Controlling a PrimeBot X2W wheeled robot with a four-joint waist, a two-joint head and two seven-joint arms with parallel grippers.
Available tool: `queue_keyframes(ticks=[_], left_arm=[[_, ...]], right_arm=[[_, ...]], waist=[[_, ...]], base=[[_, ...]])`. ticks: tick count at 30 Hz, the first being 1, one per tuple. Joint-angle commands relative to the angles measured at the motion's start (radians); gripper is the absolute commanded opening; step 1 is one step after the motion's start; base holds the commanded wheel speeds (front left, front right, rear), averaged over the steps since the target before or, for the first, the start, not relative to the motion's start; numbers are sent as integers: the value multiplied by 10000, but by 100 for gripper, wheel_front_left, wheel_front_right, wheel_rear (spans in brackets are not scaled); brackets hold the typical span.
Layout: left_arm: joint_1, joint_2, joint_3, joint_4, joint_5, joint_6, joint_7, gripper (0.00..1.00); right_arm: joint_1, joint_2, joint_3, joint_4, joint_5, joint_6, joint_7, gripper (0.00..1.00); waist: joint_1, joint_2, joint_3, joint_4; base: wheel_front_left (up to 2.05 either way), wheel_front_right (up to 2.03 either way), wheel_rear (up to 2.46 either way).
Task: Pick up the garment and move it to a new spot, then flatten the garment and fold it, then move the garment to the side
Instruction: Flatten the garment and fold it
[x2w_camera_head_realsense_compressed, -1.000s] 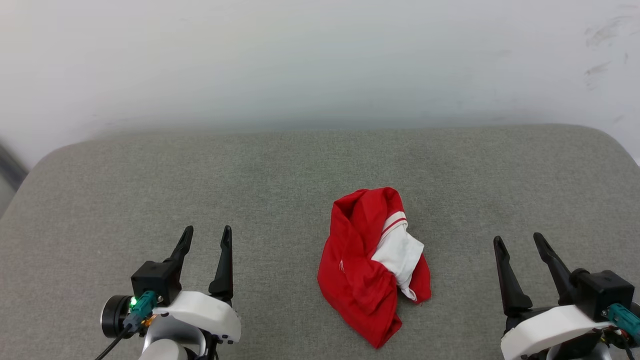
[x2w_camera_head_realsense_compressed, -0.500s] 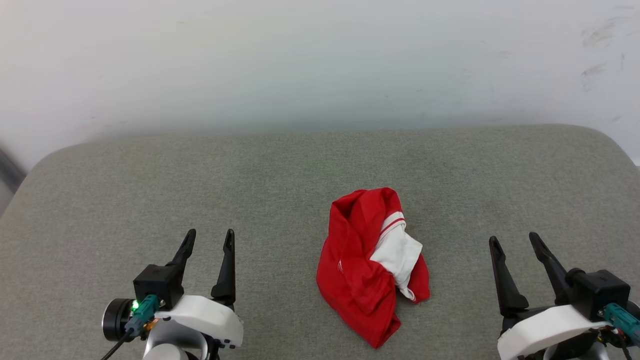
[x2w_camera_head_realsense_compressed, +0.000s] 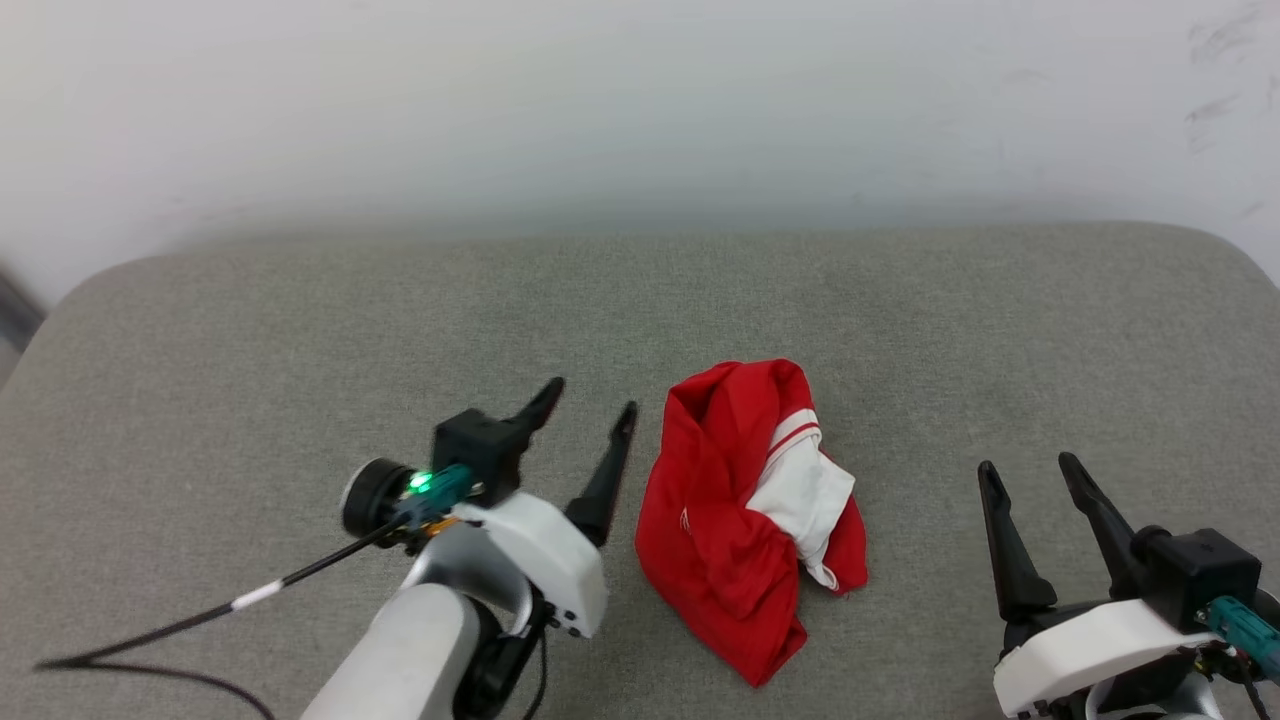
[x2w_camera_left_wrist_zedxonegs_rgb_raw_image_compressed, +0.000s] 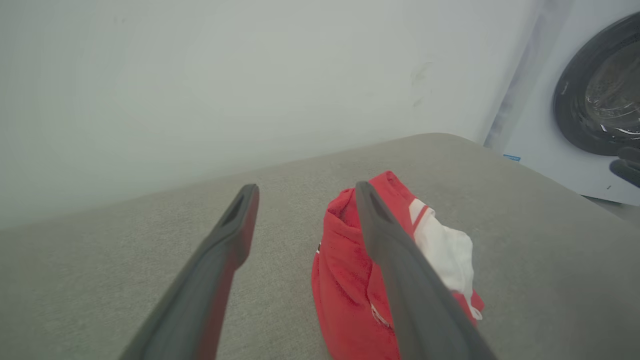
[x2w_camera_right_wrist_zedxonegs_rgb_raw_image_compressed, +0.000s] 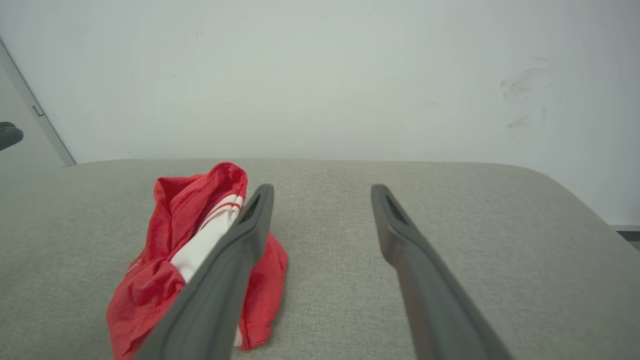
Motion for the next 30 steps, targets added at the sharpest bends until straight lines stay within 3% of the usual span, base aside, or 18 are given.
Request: queue_keyframes(ticks=[1,4,8,15,18,19,20,21,27,30], left_arm=[[-237,-78,-181,54,-35,-175,313,100],[-769,-184,-830,256,-120,-682,1592,100],[-1140,-257,-1457,602,-417,-1048,3121,100],[-1290,-125,-2304,1077,-1083,-1320,5248,100],[-1420,-62,-2457,1138,-1238,-1369,5673,100],[-1436,-45,-2480,1177,-1269,-1356,5754,70],[-1453,-45,-2454,1183,-1288,-1329,5724,23],[-1486,-45,-2424,1195,-1248,-1279,5677,0],[-1757,160,-2186,926,-995,-1073,5149,0],[-1712,427,-1691,423,-1005,-734,4658,0]], right_arm=[[-174,8,41,-47,-44,-3,38,100],[-288,8,132,-11,3,-3,3,100],[-442,8,207,90,64,-3,-94,100],[-638,8,255,315,173,-5,-266,100],[-761,8,283,419,241,-5,-344,100],[-794,8,279,448,260,-3,-376,100],[-808,8,272,482,285,-3,-381,100],[-807,8,275,513,294,-5,-400,100],[-811,8,148,674,399,-3,-486,100],[-733,10,88,726,406,-3,-507,100]], waist=[[0,0,137,-33],[0,0,377,-152],[0,0,688,-368],[0,0,1076,-711],[0,0,1178,-826],[0,0,1198,-849],[0,0,1214,-869],[0,0,1227,-888],[0,0,1178,-817],[0,0,1045,-695]], base=[[0,0,0],[0,0,0],[0,0,0],[0,0,0],[0,0,0],[0,0,0],[0,0,0],[0,0,0],[0,0,0],[0,0,0]])
